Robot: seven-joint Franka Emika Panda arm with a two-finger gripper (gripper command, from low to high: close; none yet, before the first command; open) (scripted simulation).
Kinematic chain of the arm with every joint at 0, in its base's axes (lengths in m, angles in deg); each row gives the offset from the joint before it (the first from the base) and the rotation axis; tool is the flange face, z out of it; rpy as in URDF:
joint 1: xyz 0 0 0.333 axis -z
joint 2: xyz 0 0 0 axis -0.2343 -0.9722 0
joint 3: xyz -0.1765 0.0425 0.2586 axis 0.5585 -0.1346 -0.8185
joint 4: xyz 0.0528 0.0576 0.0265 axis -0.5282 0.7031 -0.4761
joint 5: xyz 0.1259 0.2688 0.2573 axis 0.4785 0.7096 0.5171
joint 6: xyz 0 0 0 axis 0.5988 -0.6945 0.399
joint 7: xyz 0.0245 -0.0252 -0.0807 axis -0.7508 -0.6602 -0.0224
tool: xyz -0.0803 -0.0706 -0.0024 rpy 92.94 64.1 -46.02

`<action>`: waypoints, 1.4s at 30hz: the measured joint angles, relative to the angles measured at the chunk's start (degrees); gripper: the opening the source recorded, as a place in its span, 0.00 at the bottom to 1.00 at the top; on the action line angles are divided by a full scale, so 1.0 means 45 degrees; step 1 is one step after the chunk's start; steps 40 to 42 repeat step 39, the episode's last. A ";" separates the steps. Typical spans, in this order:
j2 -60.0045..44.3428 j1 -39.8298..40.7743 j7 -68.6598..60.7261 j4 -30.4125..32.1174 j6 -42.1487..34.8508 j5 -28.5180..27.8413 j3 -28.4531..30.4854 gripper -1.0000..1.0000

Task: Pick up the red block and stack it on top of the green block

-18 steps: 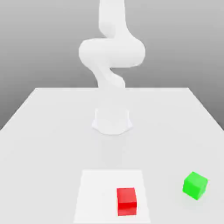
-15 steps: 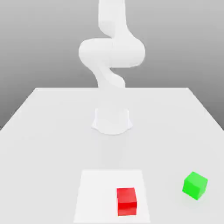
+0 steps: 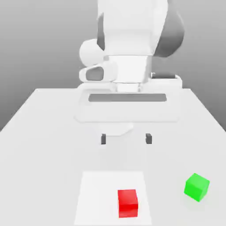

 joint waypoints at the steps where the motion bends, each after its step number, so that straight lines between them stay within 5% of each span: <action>1: -0.0461 -0.0032 0.0008 0.0121 0.0198 -0.0005 -0.0017 0.50; 10: -0.4612 -0.0281 0.0191 0.0402 0.2790 -0.0222 0.0113 0.50; 11: -0.4971 -0.0318 0.0220 0.0349 0.3091 -0.0261 0.0159 0.00; 18: -0.5010 -0.0307 0.0240 0.0345 0.3122 -0.0286 0.0149 0.00; 23: -0.3036 -0.0209 0.0031 0.0646 0.1449 -0.0017 -0.0070 0.00; 30: -0.1767 -0.2955 -0.0568 0.0671 0.0174 -0.0208 -0.2713 0.00; 35: -0.3519 -0.3848 0.0217 0.0501 0.1671 -0.1520 -0.2441 0.00; 36: -0.3781 -0.3933 0.0345 0.0485 0.1908 -0.1700 -0.2334 1.00; 42: -0.3781 -0.3933 0.0345 0.0485 0.1908 -0.1700 -0.2334 1.00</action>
